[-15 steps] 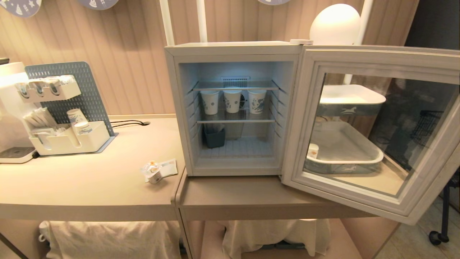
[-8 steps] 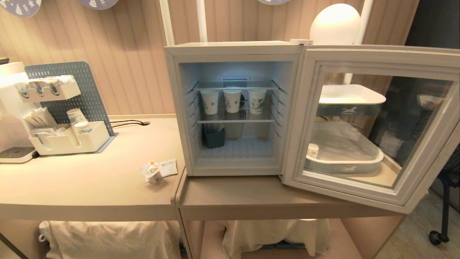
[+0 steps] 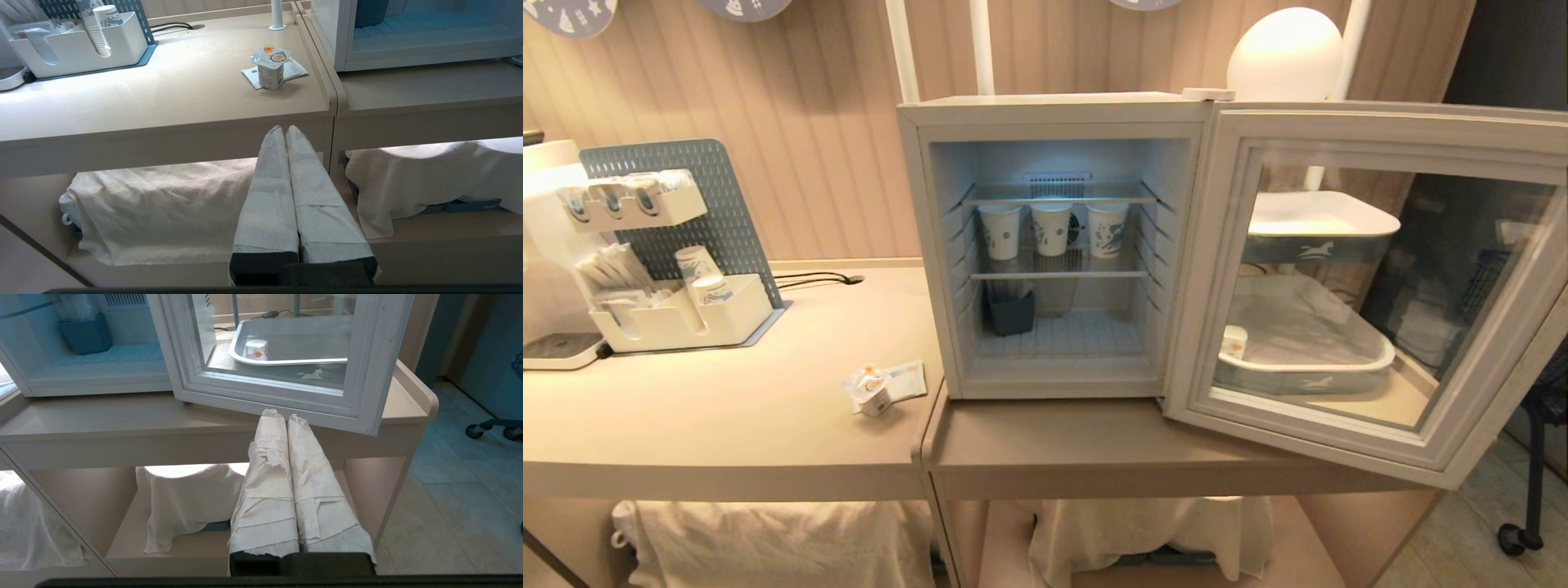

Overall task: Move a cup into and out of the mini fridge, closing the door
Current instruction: Put the yoghurt in the freezer

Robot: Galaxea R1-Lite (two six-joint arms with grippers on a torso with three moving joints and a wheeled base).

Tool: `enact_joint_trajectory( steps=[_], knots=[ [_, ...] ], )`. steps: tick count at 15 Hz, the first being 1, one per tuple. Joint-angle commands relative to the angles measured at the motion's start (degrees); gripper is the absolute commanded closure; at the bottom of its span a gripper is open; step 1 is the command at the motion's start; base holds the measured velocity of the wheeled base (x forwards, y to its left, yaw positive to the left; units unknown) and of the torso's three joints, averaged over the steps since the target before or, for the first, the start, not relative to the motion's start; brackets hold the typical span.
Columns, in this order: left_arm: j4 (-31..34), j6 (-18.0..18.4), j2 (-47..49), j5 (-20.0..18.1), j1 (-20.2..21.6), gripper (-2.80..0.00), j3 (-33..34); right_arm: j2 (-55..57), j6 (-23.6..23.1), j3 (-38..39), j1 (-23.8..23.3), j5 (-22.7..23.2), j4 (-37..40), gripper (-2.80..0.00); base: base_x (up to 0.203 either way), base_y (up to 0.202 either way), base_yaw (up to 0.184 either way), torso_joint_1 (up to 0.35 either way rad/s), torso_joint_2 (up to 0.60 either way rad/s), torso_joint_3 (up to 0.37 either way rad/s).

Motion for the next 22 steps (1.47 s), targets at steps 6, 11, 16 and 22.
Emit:
enact_joint_trajectory(
  steps=[6,11,16,22],
  knots=[
    [0.0,0.1,-0.1,0.0,0.0,0.00,0.1,0.1,0.0,0.0,0.0,0.0,0.0,0.00,-0.087,0.000,0.000,0.002,0.00,-0.001],
    [0.0,0.1,-0.1,-0.1,0.0,0.00,0.1,0.1,-0.1,0.0,0.0,0.0,0.0,0.00,0.000,0.000,0.000,0.000,0.00,0.000],
    [-0.1,-0.3,-0.1,0.0,0.0,0.00,0.1,0.1,0.0,0.0,0.0,0.0,0.0,0.00,0.001,0.172,-0.002,0.005,0.01,0.004],
    [-0.1,-0.3,-0.1,0.0,0.0,0.00,0.1,0.1,0.0,0.0,0.0,0.0,0.0,0.00,0.000,0.190,0.000,0.004,0.00,0.002]
  ],
)
